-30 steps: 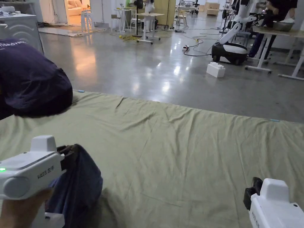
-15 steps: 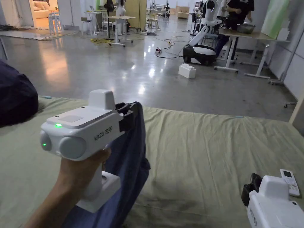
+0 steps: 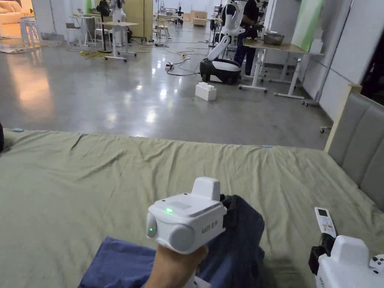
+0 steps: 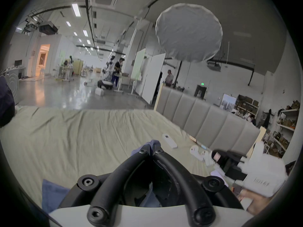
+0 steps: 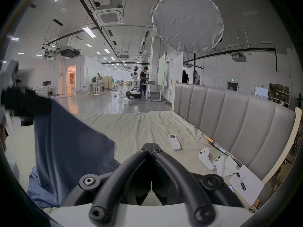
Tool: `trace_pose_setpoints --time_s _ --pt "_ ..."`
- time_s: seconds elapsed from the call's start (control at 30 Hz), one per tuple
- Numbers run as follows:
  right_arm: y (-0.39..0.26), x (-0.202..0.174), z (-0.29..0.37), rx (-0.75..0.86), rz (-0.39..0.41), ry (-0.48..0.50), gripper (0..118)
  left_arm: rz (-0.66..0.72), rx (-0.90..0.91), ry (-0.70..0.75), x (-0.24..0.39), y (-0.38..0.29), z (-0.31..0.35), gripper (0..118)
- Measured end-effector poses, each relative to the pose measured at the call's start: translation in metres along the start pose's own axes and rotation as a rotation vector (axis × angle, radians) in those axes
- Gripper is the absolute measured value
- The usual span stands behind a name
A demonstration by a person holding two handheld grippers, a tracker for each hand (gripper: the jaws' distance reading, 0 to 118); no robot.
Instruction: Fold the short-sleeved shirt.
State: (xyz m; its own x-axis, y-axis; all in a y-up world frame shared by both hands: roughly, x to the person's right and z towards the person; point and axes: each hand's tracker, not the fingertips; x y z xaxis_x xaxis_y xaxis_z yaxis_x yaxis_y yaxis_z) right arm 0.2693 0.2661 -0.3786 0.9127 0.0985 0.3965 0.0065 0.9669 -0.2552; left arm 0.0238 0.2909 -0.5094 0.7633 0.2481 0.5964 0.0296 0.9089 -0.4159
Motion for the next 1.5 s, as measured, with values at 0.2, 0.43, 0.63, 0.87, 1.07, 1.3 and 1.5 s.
trace_pose_setpoints --time_s 0.2,0.43,0.63,0.87,1.07,1.3,1.5 --pt "-0.010 0.003 -0.003 -0.036 0.004 -0.004 1 0.051 -0.096 0.107 -0.018 -0.047 -0.020 14" --pt "-0.012 -0.008 -0.003 -0.055 0.023 0.031 1 0.052 -0.112 0.236 -0.050 -0.049 -0.002 70" --pt "-0.005 -0.029 0.000 -0.019 0.047 0.070 1 -0.011 -0.008 0.364 -0.074 -0.035 0.052 70" --pt "0.005 -0.054 0.005 0.039 0.041 0.111 1 -0.104 0.142 0.544 -0.088 -0.039 0.114 12" --pt "0.008 -0.071 0.011 0.093 0.067 0.145 1 -0.064 0.190 0.616 -0.096 -0.049 0.152 0" --pt "0.010 -0.081 0.013 0.104 0.061 0.167 1 0.007 0.152 0.659 -0.113 -0.063 0.167 0" --pt "0.007 -0.082 0.011 0.089 0.071 0.178 1 0.112 -0.026 0.630 -0.135 -0.086 0.166 0"
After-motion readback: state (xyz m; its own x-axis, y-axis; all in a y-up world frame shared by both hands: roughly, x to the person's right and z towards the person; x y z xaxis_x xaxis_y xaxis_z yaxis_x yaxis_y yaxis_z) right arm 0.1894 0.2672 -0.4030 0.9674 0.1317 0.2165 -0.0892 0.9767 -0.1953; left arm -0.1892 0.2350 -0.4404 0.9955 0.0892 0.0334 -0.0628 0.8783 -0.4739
